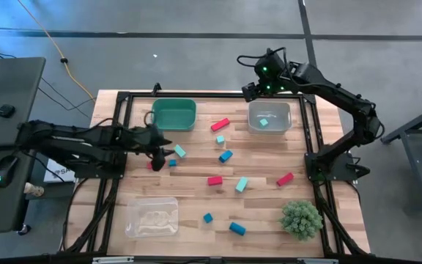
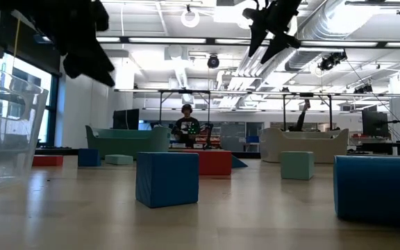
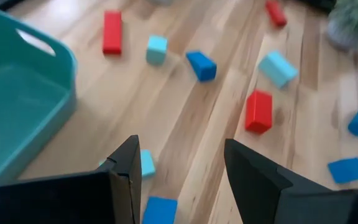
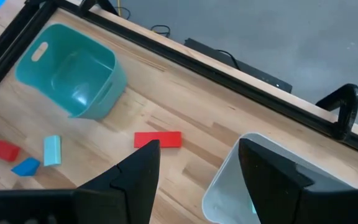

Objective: Sort & place blocks by color
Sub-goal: Put the blue block into the green bin

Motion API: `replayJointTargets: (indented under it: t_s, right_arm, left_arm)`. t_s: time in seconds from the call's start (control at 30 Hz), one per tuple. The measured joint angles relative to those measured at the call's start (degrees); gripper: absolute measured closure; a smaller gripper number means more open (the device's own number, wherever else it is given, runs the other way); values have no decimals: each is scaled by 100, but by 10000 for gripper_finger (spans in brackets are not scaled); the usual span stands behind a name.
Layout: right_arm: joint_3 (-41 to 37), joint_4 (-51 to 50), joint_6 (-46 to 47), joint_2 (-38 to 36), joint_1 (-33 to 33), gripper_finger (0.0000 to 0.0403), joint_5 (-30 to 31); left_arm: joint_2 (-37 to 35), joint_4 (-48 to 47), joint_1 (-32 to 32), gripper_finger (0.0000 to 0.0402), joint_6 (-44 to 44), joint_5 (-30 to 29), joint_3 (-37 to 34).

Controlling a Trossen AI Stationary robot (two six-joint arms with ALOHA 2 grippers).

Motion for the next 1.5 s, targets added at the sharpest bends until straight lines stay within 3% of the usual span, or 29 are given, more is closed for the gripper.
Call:
replayJointTargets:
  t_s: [0.9,1.5]
  right_arm:
    - [0,2,-40,0,0,194,145]
    - [0,2,-22,0,0,194,246]
  left_arm:
    - [2034,-234,-530,249,297,127,0]
    - [2930,52,-529,250,540,39,2]
